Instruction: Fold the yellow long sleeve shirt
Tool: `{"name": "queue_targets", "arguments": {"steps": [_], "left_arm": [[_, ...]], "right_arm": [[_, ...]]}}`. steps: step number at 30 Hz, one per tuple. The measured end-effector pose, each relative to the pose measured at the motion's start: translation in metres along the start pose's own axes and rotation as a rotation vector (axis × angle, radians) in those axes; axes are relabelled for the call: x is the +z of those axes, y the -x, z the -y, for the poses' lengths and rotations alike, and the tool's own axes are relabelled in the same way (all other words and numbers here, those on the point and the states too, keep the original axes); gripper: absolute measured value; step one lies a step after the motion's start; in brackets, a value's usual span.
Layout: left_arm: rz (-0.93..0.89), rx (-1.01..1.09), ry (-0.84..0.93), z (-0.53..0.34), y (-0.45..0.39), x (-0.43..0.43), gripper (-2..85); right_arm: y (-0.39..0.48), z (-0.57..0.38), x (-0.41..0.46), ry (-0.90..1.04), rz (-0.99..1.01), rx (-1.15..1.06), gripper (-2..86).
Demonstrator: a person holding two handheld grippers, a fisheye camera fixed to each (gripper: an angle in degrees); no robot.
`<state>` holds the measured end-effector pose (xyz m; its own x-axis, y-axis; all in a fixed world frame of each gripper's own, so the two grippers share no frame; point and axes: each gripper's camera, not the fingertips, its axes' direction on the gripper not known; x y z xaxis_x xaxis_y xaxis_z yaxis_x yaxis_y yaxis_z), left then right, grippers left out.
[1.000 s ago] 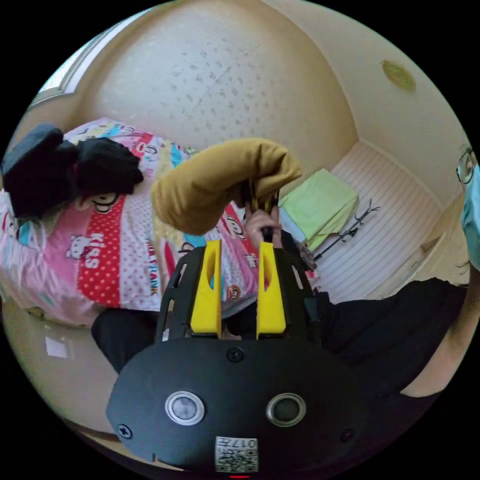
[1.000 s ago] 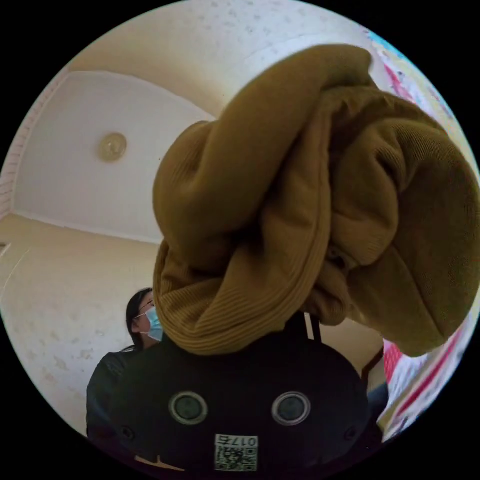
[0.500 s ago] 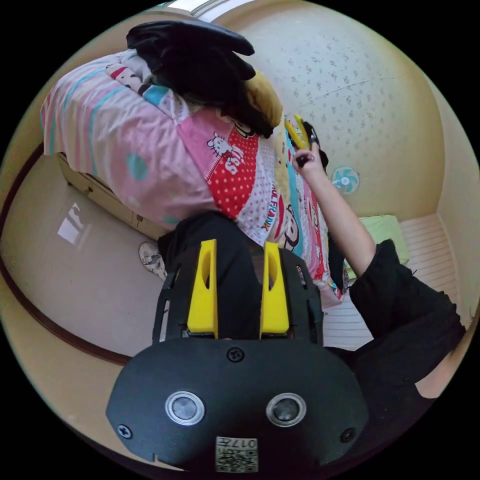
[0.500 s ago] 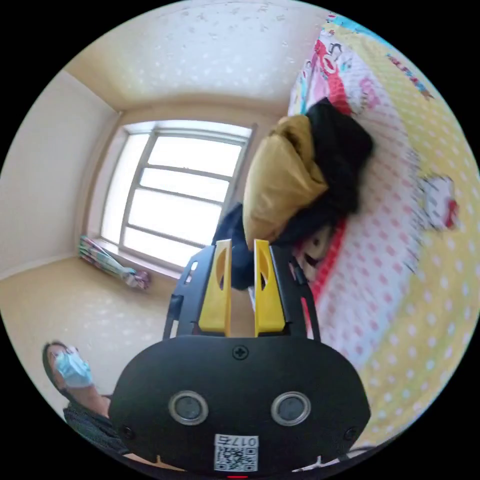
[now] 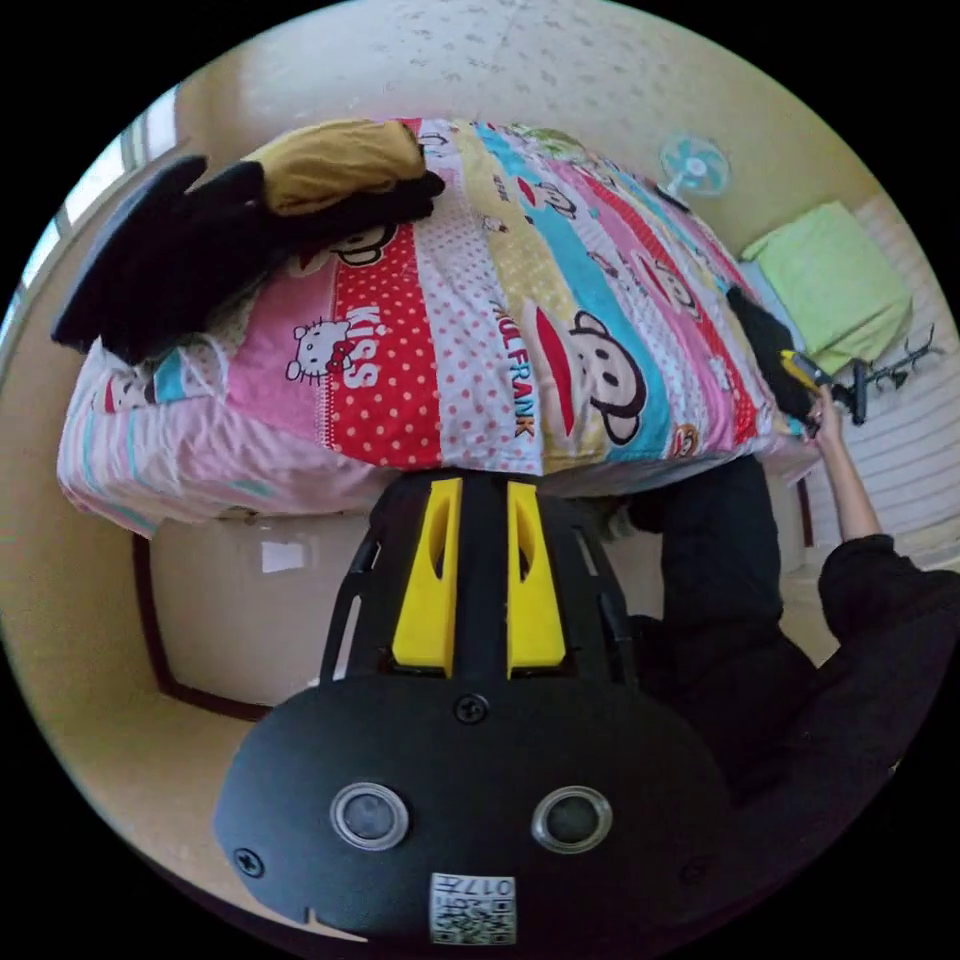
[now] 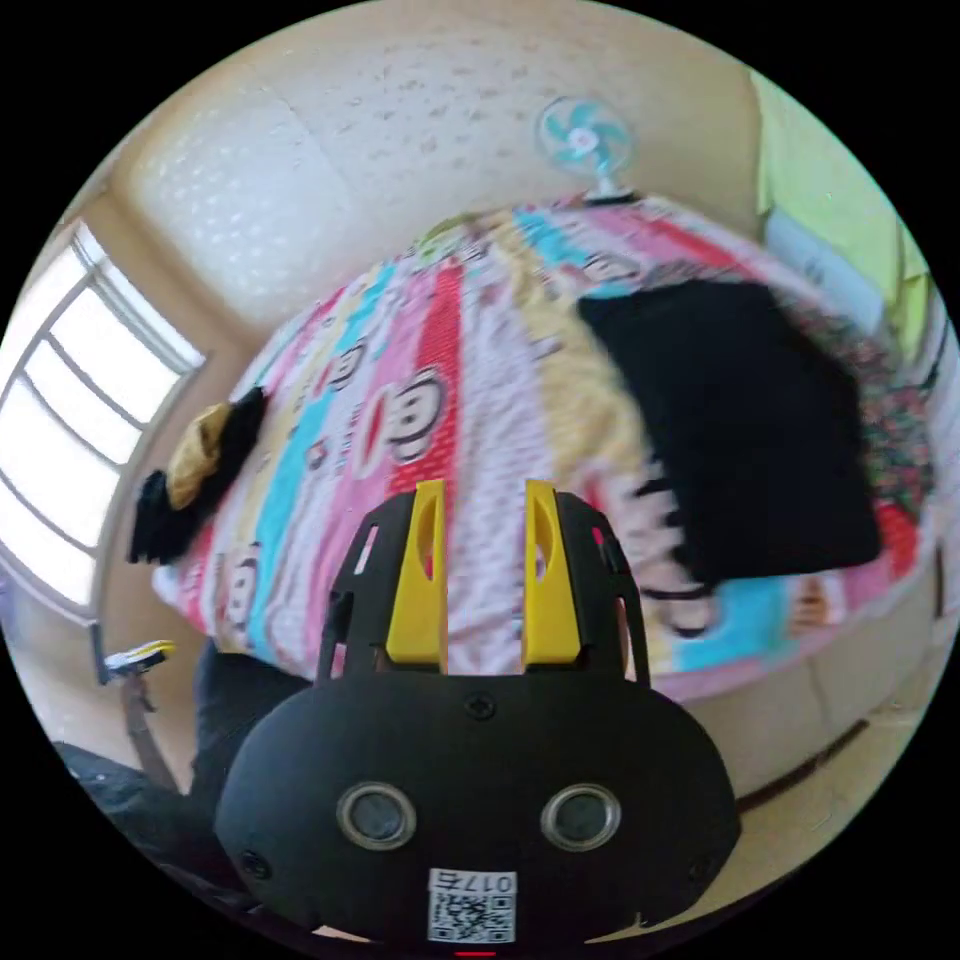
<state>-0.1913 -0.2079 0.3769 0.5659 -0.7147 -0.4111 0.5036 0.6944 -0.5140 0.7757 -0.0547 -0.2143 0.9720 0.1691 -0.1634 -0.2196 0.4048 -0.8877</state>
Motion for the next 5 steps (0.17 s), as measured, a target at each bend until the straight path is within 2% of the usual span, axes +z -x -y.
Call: {"name": "queue_targets", "arguments": {"steps": [2, 5], "left_arm": [[0.104, 0.01, 0.059, 0.009, -0.015, 0.012, 6.0], [0.126, -0.027, 0.092, 0.015, -0.032, 0.022, 5.6]], "right_arm": [[-0.026, -0.006, -0.041, -0.125, -0.37, 0.006, 12.4], [-0.067, -0.017, -0.037, -0.182, -0.588, 0.08, 15.4]]}}
